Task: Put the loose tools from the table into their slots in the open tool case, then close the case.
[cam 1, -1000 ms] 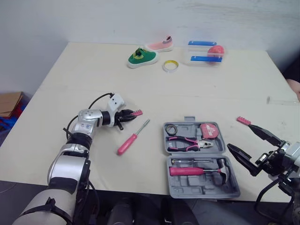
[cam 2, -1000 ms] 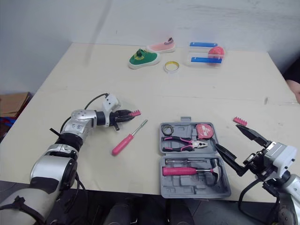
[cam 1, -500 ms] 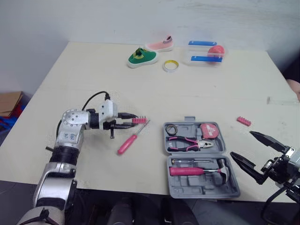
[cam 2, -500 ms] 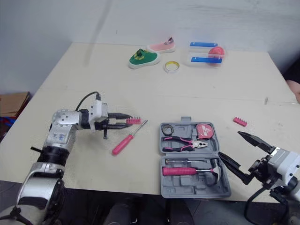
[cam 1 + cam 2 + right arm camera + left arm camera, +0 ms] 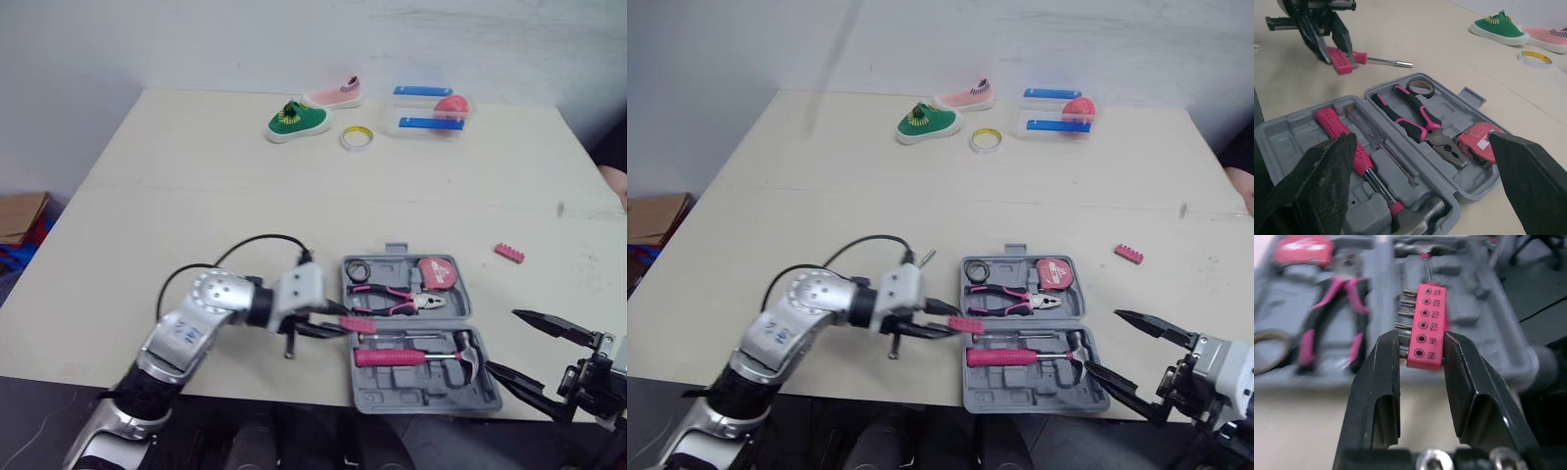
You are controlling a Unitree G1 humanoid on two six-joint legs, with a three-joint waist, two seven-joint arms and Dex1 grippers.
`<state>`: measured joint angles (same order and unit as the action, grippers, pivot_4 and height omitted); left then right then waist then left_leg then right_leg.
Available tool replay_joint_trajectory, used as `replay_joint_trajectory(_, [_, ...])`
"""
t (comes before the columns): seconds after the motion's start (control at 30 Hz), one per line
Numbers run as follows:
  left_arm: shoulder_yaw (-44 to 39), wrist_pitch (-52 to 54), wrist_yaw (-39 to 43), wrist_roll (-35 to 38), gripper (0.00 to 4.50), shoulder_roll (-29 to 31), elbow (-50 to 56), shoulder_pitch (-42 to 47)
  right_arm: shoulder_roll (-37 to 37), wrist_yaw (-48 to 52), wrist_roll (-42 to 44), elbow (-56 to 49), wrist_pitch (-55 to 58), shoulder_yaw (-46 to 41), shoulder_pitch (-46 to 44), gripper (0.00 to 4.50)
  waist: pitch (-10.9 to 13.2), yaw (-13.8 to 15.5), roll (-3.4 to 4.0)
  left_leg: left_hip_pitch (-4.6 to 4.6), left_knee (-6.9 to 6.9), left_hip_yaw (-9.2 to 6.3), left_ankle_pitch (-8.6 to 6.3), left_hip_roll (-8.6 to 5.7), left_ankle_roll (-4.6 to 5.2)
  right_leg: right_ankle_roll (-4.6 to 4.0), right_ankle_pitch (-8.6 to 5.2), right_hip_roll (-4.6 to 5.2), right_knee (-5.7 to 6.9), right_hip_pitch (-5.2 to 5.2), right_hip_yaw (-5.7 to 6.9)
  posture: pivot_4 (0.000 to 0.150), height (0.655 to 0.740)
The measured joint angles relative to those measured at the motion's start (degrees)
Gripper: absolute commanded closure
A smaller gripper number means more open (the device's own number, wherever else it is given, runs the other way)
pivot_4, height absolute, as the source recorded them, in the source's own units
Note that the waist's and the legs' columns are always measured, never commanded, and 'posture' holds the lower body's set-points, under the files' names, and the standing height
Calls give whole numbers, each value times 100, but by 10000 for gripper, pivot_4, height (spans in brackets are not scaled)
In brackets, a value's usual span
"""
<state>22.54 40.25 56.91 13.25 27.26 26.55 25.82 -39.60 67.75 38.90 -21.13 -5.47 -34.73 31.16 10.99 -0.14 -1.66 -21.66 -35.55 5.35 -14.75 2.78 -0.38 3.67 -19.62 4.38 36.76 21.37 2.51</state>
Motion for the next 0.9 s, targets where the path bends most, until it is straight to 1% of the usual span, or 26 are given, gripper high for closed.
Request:
replay_joint_trajectory(0.17, [401,801,-387,-4,38800,-84,268,320,-1,74,75,-8,109,-57,65,0,0,10,1,4,0,-7,11,0,-10,-4,-2,-5,12,2,2,1500,7400])
replay_joint_trajectory(0.3, [696,1636,-604,37,38800,102,658,425,-3,72,119,-140,300,-59,132,0,-1,5,2,4,1,-7,10,1,-10,-7,-4,-4,10,2,1,1500,7400])
replay_joint_trajectory(0.43, [910,2252,-869,135,38800,83,913,451,-7,-3,140,-357,475,-59,134,0,-1,25,3,-2,1,-11,10,-2,-9,-8,-4,0,7,4,2,1500,7400])
replay_joint_trajectory(0.63, [1297,2638,-1240,225,38801,-132,972,630,-7,-165,145,-631,712,-58,88,0,-1,40,3,-5,-3,-14,9,-4,-6,-9,-5,2,5,3,3,1500,7400])
replay_joint_trajectory(0.9, [1587,2797,-1488,241,38801,-18,952,655,-5,-216,137,-674,799,-48,8,0,-1,36,3,-7,-3,-17,9,-4,-7,-13,-7,3,5,4,7,1500,7400])
